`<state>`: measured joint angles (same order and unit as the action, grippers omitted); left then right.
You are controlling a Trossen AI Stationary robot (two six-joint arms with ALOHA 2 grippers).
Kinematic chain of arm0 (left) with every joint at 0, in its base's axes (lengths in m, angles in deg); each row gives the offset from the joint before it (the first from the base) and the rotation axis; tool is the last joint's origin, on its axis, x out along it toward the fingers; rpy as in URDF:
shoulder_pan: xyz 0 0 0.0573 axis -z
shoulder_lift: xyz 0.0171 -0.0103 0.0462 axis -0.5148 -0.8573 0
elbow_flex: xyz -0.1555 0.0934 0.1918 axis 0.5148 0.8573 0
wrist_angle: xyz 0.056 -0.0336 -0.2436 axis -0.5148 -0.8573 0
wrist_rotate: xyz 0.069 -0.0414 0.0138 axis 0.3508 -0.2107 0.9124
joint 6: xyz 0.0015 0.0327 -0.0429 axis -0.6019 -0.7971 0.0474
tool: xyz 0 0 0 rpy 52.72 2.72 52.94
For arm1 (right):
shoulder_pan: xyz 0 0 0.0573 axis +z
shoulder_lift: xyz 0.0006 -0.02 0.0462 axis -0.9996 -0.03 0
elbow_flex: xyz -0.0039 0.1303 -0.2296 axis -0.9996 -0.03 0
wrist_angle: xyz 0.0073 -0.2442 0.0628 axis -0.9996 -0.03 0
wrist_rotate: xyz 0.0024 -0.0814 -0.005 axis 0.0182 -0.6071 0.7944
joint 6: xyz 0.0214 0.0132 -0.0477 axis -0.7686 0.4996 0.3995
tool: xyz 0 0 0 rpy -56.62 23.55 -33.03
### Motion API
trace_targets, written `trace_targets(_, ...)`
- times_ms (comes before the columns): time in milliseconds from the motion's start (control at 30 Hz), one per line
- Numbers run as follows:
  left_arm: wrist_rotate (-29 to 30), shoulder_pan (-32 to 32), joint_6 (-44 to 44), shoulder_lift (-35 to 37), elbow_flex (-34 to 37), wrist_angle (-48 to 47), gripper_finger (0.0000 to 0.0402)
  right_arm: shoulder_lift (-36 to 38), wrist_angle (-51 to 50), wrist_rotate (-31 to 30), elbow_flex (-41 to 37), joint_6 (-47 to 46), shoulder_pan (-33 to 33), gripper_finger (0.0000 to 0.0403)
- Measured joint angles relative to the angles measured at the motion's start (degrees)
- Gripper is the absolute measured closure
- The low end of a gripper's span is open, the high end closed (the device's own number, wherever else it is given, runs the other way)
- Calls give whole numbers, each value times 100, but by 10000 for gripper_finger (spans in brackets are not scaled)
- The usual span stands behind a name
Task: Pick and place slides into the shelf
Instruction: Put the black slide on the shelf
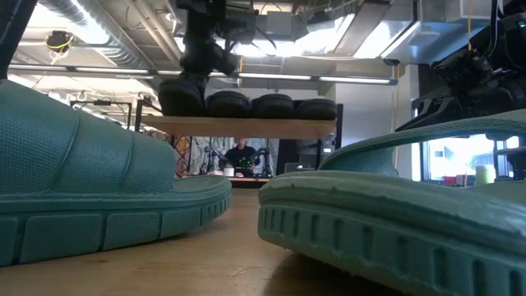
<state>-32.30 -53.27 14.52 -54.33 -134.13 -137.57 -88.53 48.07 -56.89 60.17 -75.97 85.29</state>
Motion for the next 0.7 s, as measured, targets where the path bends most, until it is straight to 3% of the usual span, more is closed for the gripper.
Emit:
trace_targets(467,64,-199,-605,0,0,390,393,1,-2,0,0,-110,0,277)
trace_targets(700,-280,-269,-590,-2,0,393,399,2,-2,0,0,-125,0,277)
